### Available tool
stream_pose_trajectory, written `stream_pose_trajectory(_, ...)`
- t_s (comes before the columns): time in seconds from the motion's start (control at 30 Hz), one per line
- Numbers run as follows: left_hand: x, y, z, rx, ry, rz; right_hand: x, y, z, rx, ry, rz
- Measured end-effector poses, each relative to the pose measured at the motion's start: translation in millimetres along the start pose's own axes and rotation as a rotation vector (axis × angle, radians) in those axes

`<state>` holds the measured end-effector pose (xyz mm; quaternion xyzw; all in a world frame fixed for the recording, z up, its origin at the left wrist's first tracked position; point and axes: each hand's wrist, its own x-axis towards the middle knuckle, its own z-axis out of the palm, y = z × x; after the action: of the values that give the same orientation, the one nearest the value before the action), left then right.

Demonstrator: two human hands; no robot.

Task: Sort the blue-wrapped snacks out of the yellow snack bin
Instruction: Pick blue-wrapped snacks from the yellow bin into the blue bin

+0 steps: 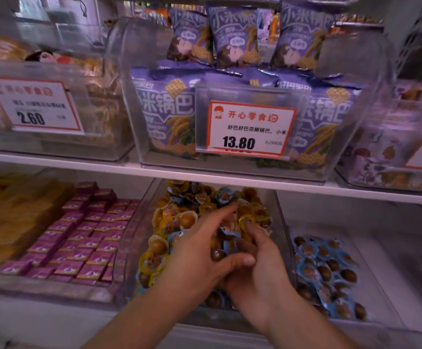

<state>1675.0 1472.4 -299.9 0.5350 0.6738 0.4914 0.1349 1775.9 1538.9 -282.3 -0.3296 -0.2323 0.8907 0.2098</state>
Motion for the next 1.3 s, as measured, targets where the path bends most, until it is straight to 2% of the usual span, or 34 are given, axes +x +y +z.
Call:
stream_pose_trajectory(0.23,0.8,-2.7,-7.4,0.059,-0.055,0.158,-2.8,1.6,-2.3,-0.029,-0.107,0.006)
stream_pose_trajectory(0.47,-1.1,-5.8,0.5,-0.054,0.088,0.147,-1.2,7.6,-8.2,-0.113,-0.164,-0.08)
stream_pose_trajectory(0.6,-0.7,-3.7,1.8,-0.005,0.138,0.209,-4.0,7.7,-7.1,-0.129,-0.178,-0.064)
stream_pose_trajectory(0.73,1.7,-1.2,3.5,0.06,0.172,0.312,-4.9,13.5,-5.8,-0.028,-0.16,-0.018)
stream_pose_trajectory(0.83,2.8,-1.0,5.0,0.029,0.3,0.313,-4.6,13.0,-5.5,-0.024,-0.152,-0.023)
stream_pose_trajectory(0.9,4.8,-2.1,2.0,-0.061,0.444,0.22,-3.3,11.4,-6.3,-0.053,-0.126,-0.046)
stream_pose_trajectory(1.0,7.4,-8.5,-9.9,-0.126,0.543,0.113,-5.7,-0.7,-11.0,-0.184,-0.014,-0.193)
stream_pose_trajectory(1.07,4.4,-12.3,-14.2,-0.102,0.477,0.118,-11.2,-17.3,-16.8,-0.366,0.023,-0.405)
stream_pose_trajectory(1.17,-3.4,-18.1,-10.8,0.027,0.271,0.115,-25.3,-41.7,-28.3,-0.675,0.007,-0.719)
stream_pose_trajectory(1.23,-6.4,-22.5,-7.1,0.168,0.062,0.091,-35.7,-54.6,-39.6,-0.743,0.016,-0.817)
stream_pose_trajectory(1.3,-7.6,-24.2,-4.8,0.379,-0.124,0.139,-38.9,-69.4,-55.1,-0.807,0.128,-0.875)
